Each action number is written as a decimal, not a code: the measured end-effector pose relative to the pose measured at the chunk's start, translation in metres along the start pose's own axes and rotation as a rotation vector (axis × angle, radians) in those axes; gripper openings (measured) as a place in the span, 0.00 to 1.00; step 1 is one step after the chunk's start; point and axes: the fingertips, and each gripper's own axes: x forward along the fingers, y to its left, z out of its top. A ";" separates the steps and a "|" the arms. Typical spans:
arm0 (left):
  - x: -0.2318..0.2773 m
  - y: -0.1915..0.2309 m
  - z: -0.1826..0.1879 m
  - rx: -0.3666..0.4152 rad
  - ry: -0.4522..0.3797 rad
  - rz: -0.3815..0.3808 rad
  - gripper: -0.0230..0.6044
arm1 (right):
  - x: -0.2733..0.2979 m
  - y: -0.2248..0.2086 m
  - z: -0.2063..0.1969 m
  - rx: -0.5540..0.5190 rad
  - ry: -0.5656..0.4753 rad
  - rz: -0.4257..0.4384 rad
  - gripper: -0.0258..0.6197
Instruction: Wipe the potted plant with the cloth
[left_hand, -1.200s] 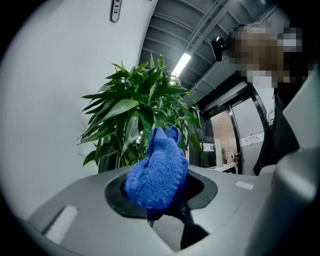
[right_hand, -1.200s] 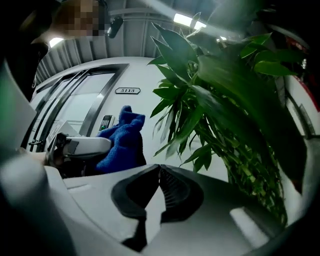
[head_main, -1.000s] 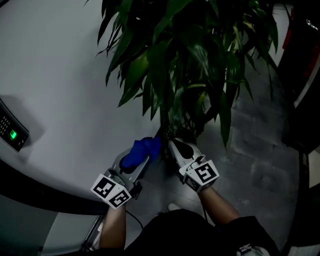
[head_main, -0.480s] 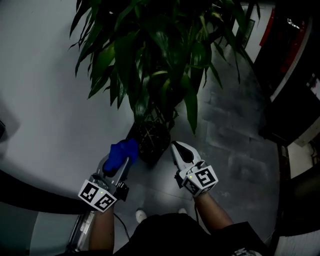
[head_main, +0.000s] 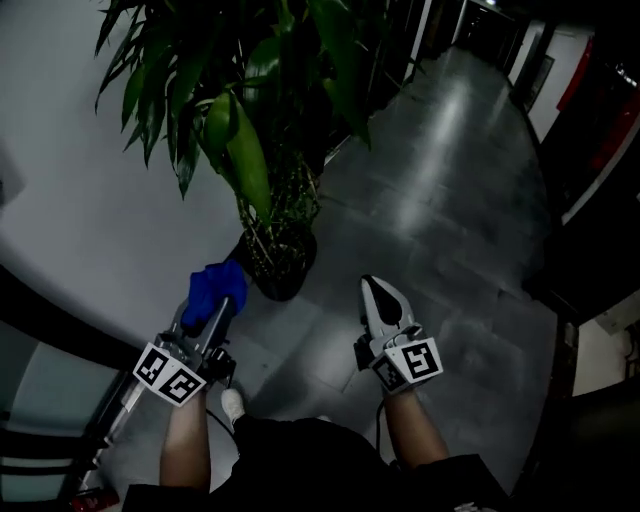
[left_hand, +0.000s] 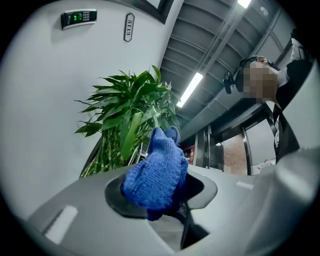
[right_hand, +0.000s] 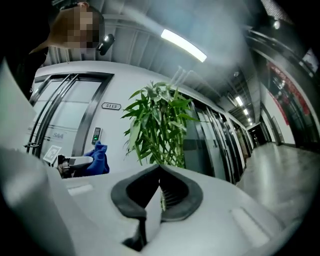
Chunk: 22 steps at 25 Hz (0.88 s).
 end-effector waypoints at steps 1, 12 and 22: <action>0.004 -0.014 0.000 0.016 -0.010 0.011 0.28 | -0.010 -0.013 0.005 0.007 -0.008 -0.016 0.04; -0.045 -0.065 0.014 0.088 0.019 0.195 0.28 | -0.044 -0.007 0.014 0.163 -0.009 0.034 0.04; -0.120 -0.043 0.032 0.174 0.002 0.356 0.28 | -0.006 0.089 0.007 0.109 0.019 0.206 0.04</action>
